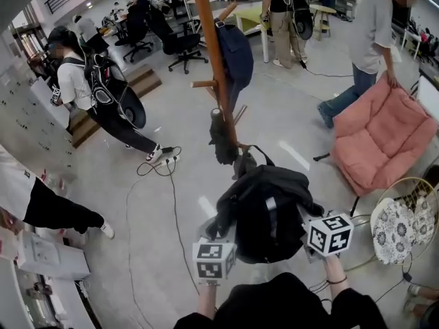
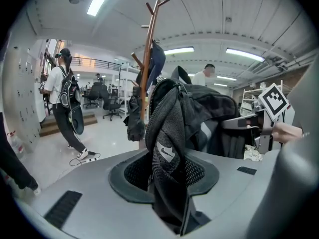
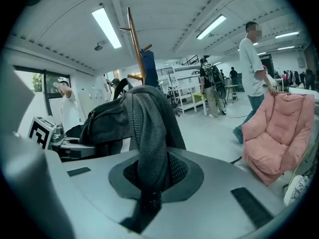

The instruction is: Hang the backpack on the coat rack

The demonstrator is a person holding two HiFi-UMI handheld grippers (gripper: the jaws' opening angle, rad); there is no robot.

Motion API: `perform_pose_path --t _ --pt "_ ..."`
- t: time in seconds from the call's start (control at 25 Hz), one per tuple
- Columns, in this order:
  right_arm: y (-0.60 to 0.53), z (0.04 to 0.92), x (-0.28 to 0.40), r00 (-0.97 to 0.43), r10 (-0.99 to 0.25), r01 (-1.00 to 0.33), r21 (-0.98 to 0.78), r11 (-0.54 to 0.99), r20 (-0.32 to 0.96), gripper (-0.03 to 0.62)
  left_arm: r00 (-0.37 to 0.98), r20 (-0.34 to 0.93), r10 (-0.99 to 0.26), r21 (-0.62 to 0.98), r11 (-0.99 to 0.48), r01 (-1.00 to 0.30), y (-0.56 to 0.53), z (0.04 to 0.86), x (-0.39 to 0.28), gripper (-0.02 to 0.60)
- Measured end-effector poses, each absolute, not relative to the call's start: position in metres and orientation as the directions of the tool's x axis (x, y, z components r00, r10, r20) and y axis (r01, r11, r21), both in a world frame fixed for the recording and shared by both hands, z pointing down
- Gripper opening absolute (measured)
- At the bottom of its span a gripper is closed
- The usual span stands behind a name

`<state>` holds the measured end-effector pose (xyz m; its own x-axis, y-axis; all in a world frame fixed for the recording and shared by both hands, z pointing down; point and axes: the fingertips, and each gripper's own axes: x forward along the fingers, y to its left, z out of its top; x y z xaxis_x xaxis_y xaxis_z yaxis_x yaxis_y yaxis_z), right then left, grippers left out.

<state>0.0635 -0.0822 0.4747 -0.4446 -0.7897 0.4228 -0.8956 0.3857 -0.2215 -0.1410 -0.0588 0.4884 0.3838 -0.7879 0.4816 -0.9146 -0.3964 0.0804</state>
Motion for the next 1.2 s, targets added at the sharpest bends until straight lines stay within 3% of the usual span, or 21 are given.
perform_pose_path --t 0.4,1.2 --pt "-0.164 0.512 0.103 -0.529 -0.709 -0.848 -0.254 0.466 0.467 0.026 0.312 0.567 -0.763 0.109 -0.305 -0.946 -0.124 0.528 -0.098 0.140" --pt "-0.263 0.605 0.089 -0.602 -0.587 -0.794 -0.329 0.512 0.541 0.027 0.236 0.697 -0.678 0.165 -0.169 -0.972 -0.195 0.621 -0.103 0.138"
